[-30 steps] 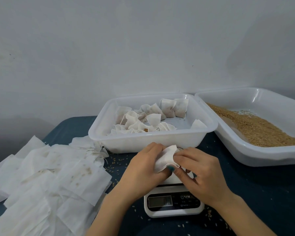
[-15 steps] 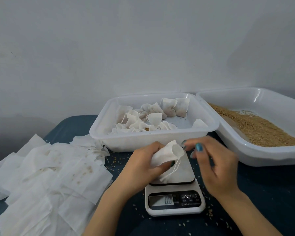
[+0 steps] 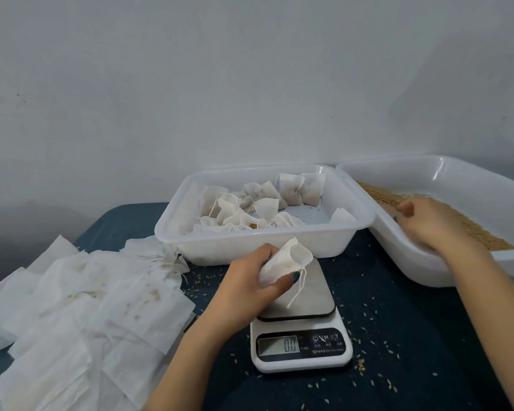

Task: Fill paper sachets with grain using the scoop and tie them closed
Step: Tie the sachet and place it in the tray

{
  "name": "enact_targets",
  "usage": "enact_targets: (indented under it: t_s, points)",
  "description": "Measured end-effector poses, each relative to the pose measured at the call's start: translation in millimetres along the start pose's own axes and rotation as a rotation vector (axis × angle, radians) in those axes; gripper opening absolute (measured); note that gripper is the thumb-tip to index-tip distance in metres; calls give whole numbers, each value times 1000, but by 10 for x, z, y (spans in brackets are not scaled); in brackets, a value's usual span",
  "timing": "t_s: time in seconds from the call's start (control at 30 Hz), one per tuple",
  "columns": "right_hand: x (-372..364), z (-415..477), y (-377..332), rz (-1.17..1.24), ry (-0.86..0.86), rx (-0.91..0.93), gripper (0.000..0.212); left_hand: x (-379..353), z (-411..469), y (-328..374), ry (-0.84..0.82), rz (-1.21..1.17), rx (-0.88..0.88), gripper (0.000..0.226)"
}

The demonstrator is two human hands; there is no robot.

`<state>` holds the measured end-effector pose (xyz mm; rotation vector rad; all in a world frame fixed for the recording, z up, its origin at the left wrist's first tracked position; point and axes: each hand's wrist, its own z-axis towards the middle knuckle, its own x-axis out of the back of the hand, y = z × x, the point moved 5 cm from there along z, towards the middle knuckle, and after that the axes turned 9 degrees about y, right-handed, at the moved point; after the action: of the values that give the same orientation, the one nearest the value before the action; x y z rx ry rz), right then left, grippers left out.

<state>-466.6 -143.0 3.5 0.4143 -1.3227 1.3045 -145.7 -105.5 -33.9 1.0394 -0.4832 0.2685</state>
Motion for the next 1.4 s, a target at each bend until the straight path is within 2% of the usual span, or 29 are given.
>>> enact_targets:
  t_s: [0.1,0.2,0.3,0.43,0.6,0.73,0.87,0.97,1.1,1.23,1.4]
  points:
    - [-81,85,119,-124,-70,-26,33,-18,-9,0,-9,-2,-3,14]
    - [-83,109,155,-255,-78,-19,18,-33,-13,15,-11,-18,-6,13]
    - [-80,108,166,-334,-108,-33,34,-28,-17,18,-7,-21,-11,14]
    - [-33,71,161,-404,-124,-45,41,-14,-9,12,-5,-12,-13,16]
    - [57,53,132,-358,-30,-81,27,-23,-6,8,-13,-20,-11,13]
    - [117,28,156,-417,-37,-185,38,-27,-7,-12,-15,-13,-10,16]
    - [159,30,125,-541,-58,-217,15,-23,-4,-25,-5,-1,-17,21]
    - [129,21,75,-584,-52,-134,17,-18,-6,-33,-3,-2,-13,29]
    - [67,28,140,-427,-53,1,26,-29,-1,-32,-6,5,-11,28]
    - [15,94,225,-257,-121,-90,26,-37,-6,-27,-13,13,-8,27]
    - [46,97,322,-240,-52,-225,29,-3,2,-27,9,19,-6,29]
